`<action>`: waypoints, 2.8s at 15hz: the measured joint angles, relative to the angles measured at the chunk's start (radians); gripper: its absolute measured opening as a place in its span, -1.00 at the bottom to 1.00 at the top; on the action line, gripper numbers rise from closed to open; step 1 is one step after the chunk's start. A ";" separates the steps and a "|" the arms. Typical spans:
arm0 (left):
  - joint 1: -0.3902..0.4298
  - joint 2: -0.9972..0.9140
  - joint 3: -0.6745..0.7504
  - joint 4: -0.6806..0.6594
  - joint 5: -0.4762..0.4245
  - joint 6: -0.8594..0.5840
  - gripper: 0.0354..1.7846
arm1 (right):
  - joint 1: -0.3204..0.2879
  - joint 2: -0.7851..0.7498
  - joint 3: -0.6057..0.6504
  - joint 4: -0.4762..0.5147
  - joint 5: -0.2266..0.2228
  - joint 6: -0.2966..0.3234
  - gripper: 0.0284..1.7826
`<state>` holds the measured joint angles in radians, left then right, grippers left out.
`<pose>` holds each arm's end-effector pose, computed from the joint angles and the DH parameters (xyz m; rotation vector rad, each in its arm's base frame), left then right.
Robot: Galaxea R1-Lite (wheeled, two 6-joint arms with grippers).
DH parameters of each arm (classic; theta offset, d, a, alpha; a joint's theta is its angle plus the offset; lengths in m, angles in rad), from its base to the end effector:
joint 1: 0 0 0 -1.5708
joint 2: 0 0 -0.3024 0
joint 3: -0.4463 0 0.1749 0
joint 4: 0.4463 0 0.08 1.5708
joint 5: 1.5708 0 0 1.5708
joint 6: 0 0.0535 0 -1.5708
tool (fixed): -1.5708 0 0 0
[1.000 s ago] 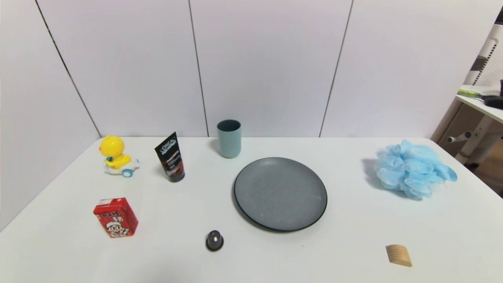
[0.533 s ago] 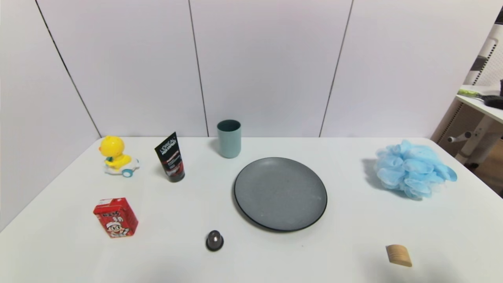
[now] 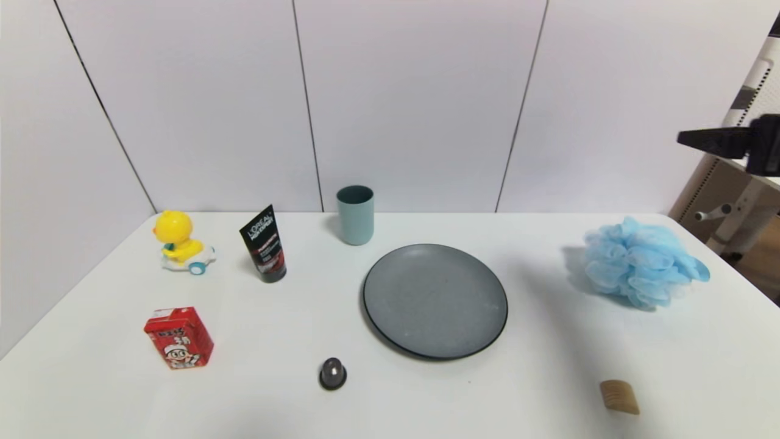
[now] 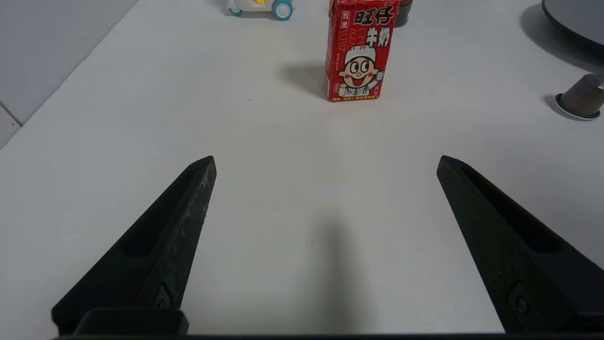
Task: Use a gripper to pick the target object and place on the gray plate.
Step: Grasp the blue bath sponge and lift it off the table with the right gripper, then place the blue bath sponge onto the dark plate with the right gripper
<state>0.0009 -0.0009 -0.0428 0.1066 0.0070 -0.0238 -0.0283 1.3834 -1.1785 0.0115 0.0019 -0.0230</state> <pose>-0.0148 0.0004 0.0736 -0.0236 0.0628 0.0086 0.2438 -0.0068 0.3103 -0.0196 0.2167 -0.0238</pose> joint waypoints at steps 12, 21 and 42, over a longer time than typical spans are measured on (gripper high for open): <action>0.000 0.000 0.000 0.000 0.000 0.000 0.89 | -0.076 0.469 -0.278 0.377 -0.042 -0.031 0.90; 0.000 0.000 0.000 0.000 0.000 0.000 0.89 | -0.076 0.559 -0.209 0.427 -0.089 -0.063 0.90; 0.000 0.000 0.000 0.000 0.000 0.000 0.89 | 0.012 0.376 -0.215 0.607 -0.108 -0.060 -0.24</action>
<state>0.0004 -0.0009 -0.0428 0.1068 0.0070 -0.0240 -0.0164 1.7594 -1.3936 0.6181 -0.1062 -0.0828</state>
